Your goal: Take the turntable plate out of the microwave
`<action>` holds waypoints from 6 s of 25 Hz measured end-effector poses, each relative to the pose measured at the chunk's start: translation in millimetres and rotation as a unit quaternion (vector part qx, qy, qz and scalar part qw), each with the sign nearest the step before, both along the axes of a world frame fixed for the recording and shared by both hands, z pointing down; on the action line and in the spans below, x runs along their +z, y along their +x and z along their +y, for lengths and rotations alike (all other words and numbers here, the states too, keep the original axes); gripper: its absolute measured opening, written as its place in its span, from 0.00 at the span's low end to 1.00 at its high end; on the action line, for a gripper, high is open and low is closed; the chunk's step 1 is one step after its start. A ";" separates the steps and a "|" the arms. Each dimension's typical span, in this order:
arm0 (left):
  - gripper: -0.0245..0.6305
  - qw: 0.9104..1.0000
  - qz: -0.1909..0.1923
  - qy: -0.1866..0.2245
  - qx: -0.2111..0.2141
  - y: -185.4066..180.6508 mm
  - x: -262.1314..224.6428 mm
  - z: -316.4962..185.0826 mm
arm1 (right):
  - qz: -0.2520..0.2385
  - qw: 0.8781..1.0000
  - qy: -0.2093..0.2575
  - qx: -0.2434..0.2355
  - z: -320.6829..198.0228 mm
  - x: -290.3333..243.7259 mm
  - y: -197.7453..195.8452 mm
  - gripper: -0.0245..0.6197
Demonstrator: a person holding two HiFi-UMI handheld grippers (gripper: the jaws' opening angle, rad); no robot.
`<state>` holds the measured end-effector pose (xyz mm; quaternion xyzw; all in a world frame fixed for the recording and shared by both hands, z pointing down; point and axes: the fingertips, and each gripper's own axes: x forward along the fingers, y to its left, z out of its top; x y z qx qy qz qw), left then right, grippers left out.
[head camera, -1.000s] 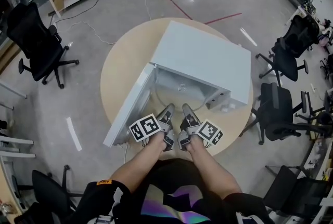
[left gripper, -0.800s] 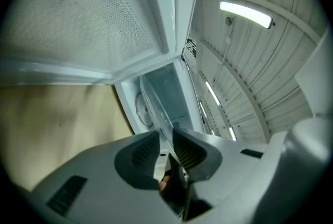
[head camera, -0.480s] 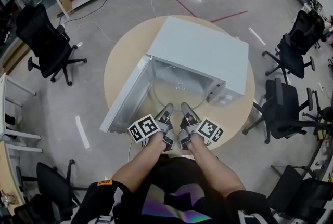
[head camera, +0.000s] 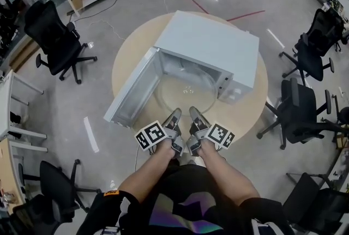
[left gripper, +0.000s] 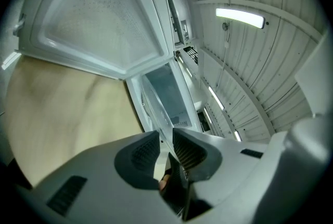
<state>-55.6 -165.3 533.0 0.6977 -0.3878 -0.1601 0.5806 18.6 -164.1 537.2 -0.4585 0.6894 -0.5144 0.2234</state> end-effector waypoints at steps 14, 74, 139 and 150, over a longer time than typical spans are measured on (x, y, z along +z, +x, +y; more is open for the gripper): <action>0.22 1.000 -0.013 -0.010 -0.026 11.4 20.7 61.5 | 0.000 0.999 -0.016 -0.031 57.6 23.2 11.2 0.18; 0.17 0.985 -0.020 -0.156 -0.073 16.2 135.5 112.4 | -0.018 0.982 -0.161 -0.098 114.1 145.4 13.8 0.19; 0.24 0.936 -0.238 -0.216 0.147 13.1 177.7 129.3 | 0.225 0.950 -0.173 -0.130 88.4 166.7 41.7 0.11; 0.28 0.900 -0.353 -0.188 0.174 1.2 175.0 130.2 | 0.239 0.948 -0.168 -0.129 84.1 168.7 44.6 0.11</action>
